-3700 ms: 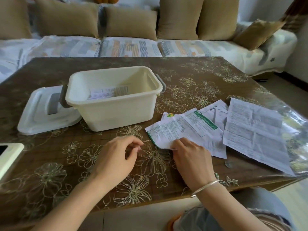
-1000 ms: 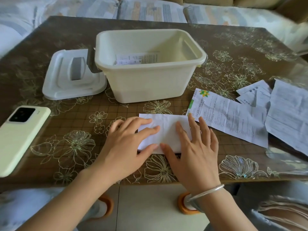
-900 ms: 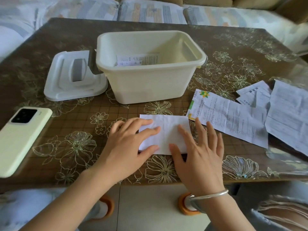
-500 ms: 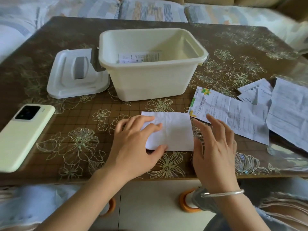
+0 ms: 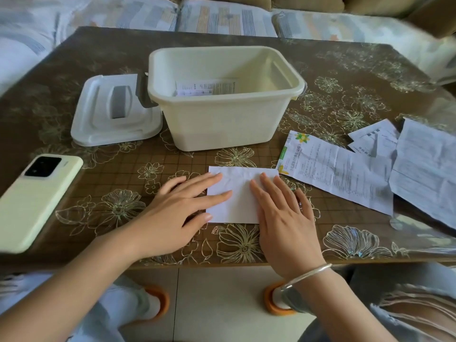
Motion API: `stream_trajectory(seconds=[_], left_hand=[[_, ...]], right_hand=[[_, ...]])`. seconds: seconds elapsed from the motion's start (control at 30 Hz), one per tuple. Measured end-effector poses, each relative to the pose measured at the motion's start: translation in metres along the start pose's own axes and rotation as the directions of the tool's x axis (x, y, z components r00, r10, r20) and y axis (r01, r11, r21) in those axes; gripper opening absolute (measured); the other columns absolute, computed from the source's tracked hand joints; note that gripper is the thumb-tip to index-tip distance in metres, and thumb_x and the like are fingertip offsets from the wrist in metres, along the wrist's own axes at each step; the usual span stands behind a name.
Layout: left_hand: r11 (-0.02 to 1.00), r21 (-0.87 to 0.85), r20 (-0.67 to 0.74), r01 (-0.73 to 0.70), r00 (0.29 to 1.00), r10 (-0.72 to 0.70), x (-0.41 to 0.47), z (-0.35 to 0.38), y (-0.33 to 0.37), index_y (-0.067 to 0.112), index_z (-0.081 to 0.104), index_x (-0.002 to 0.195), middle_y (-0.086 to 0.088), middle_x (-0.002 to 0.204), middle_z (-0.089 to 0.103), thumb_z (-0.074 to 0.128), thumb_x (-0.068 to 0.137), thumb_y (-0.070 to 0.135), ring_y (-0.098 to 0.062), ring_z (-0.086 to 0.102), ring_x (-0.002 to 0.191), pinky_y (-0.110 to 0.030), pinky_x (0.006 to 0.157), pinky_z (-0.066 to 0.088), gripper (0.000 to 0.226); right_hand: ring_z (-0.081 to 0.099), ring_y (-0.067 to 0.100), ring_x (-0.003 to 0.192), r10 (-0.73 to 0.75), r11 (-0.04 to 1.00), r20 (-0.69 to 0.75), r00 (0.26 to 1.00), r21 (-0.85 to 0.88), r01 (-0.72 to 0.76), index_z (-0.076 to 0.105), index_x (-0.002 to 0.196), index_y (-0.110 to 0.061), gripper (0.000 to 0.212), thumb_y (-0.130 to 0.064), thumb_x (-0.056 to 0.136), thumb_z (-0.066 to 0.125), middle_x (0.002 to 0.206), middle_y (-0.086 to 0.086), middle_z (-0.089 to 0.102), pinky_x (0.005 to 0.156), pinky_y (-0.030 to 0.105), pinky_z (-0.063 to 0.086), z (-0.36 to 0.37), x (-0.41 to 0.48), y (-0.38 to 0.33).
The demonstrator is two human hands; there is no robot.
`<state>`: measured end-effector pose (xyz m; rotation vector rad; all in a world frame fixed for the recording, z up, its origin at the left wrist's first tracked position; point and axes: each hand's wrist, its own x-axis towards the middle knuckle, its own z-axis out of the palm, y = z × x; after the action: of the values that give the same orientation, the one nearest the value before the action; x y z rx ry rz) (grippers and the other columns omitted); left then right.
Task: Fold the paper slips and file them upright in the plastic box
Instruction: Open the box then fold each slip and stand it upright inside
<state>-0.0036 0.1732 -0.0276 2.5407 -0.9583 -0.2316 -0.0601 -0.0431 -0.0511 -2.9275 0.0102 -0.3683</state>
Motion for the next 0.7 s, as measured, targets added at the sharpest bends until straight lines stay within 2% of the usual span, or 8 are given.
stream_trajectory(seconds=[0.13,0.2,0.3,0.4,0.5,0.6,0.7], left_hand=[[1.000,-0.005,0.035,-0.024,0.999,0.024,-0.001,-0.003,-0.002,0.055,0.029,0.143,0.027,0.159,0.005,0.012,0.088,0.050,0.012,-0.007,0.143,-0.029,0.118,-0.009,0.058],[0.999,-0.048,-0.002,-0.009,1.000,0.008,0.000,-0.003,0.001,0.053,0.037,0.141,0.027,0.158,0.013,0.013,0.090,0.048,0.012,-0.001,0.143,-0.031,0.119,-0.005,0.057],[1.000,-0.021,-0.100,0.016,0.995,-0.018,0.004,-0.003,0.007,0.048,0.052,0.133,0.025,0.151,0.031,0.022,0.090,0.061,0.008,0.018,0.141,-0.032,0.117,0.007,0.053],[0.996,0.086,-0.158,0.012,0.987,0.001,0.010,-0.004,0.012,0.043,0.061,0.123,0.018,0.141,0.045,0.035,0.080,0.075,-0.004,0.034,0.134,-0.030,0.111,0.015,0.059],[0.990,0.139,-0.191,-0.010,0.981,0.037,0.013,-0.003,0.014,0.039,0.066,0.114,0.012,0.131,0.054,0.046,0.072,0.078,-0.010,0.044,0.125,-0.031,0.107,0.021,0.061],[0.986,0.167,-0.207,-0.021,0.977,0.056,0.016,-0.003,0.014,0.038,0.067,0.112,0.010,0.127,0.057,0.050,0.069,0.078,-0.013,0.049,0.121,-0.034,0.106,0.026,0.061],[0.984,0.175,-0.219,-0.035,0.973,0.073,0.016,-0.003,0.015,0.036,0.068,0.111,0.010,0.128,0.058,0.051,0.070,0.078,-0.014,0.050,0.120,-0.037,0.105,0.031,0.062]], right_hand=[[0.039,0.023,0.138,-0.018,0.999,-0.024,1.000,0.035,0.019,0.052,0.136,-0.024,0.049,-0.028,0.093,0.031,0.145,-0.002,0.048,0.110,0.044,0.019,0.000,0.000,0.001],[0.041,0.022,0.136,-0.019,0.993,-0.052,0.998,0.119,0.025,0.057,0.131,-0.024,0.046,-0.033,0.092,0.034,0.142,-0.003,0.051,0.111,0.042,0.021,-0.003,-0.001,0.003],[0.041,0.021,0.134,-0.045,0.959,-0.072,0.996,0.277,0.064,0.062,0.123,-0.027,0.046,-0.050,0.088,0.043,0.139,-0.004,0.053,0.109,0.036,0.024,-0.012,0.001,0.011],[0.045,0.017,0.126,-0.221,0.940,-0.070,0.973,0.252,0.232,0.066,0.115,-0.030,0.046,-0.059,0.082,0.052,0.133,-0.008,0.056,0.103,0.032,0.033,-0.025,0.005,0.022],[0.055,0.014,0.114,-0.387,0.899,-0.028,0.922,0.208,0.384,0.069,0.111,-0.028,0.045,-0.058,0.081,0.054,0.120,-0.012,0.063,0.092,0.034,0.047,-0.032,0.016,0.029],[0.064,0.014,0.101,-0.535,0.836,-0.019,0.845,0.137,0.532,0.072,0.105,-0.023,0.037,-0.050,0.085,0.055,0.109,-0.010,0.069,0.078,0.035,0.055,-0.034,0.027,0.032],[0.068,0.018,0.090,-0.633,0.769,-0.071,0.771,0.059,0.637,0.073,0.098,-0.018,0.025,-0.035,0.092,0.056,0.101,-0.004,0.072,0.067,0.035,0.055,-0.033,0.030,0.033]])
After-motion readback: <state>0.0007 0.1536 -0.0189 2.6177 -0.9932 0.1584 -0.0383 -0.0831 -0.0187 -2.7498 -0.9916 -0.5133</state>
